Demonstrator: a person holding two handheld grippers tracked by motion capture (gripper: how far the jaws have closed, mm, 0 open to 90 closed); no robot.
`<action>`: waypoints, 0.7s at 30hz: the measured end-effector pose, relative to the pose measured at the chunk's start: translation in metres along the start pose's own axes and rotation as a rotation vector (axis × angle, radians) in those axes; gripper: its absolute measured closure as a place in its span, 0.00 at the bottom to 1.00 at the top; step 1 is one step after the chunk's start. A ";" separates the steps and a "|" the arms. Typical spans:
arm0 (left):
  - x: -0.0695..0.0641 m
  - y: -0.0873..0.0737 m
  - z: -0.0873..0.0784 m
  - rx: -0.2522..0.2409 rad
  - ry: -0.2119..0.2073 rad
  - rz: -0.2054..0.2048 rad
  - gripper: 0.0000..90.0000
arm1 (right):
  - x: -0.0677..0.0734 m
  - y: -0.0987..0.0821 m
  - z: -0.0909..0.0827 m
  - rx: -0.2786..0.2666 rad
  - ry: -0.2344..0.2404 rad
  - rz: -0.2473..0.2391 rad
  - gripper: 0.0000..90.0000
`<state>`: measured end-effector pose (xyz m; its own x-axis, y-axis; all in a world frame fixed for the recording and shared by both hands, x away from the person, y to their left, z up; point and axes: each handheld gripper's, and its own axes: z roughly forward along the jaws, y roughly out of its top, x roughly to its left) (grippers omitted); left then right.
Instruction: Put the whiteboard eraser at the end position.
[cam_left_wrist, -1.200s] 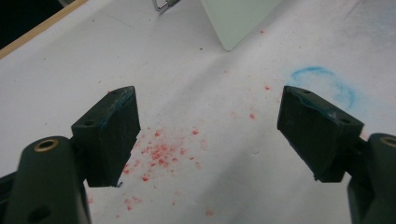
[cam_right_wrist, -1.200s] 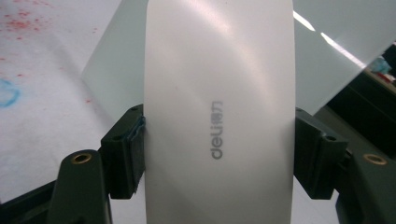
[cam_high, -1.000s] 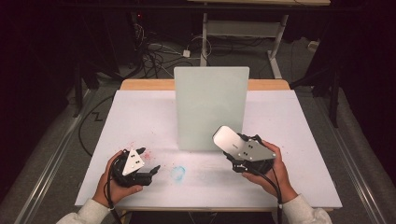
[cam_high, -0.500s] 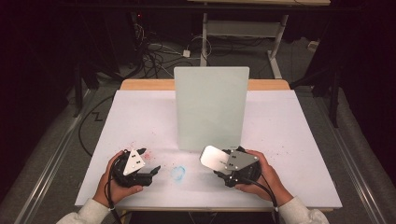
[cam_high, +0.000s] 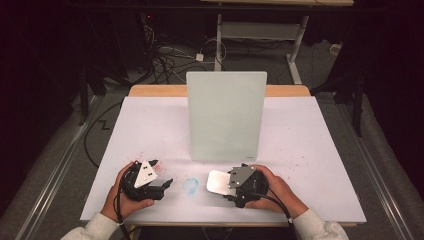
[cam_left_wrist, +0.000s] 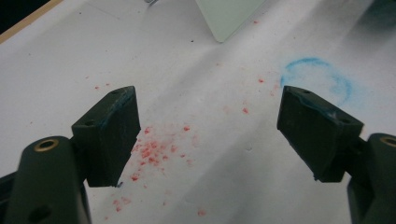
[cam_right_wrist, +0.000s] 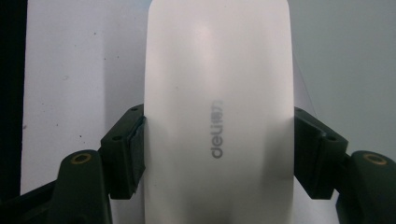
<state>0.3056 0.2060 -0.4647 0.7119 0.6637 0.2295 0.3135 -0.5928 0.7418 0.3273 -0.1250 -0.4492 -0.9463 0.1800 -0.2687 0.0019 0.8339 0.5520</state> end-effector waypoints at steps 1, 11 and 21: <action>0.000 0.000 0.000 0.001 0.000 0.000 0.23 | -0.002 0.001 0.001 0.012 0.013 -0.010 0.34; 0.000 0.000 0.001 0.005 -0.002 0.004 0.23 | 0.000 0.006 0.013 0.036 0.013 -0.022 0.34; 0.000 0.000 0.000 0.003 0.001 0.002 0.23 | -0.006 0.004 -0.003 -0.094 -0.048 0.053 0.34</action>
<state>0.3059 0.2060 -0.4652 0.7118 0.6630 0.2317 0.3138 -0.5953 0.7397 0.3323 -0.1243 -0.4424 -0.9289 0.2496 -0.2734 0.0193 0.7702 0.6375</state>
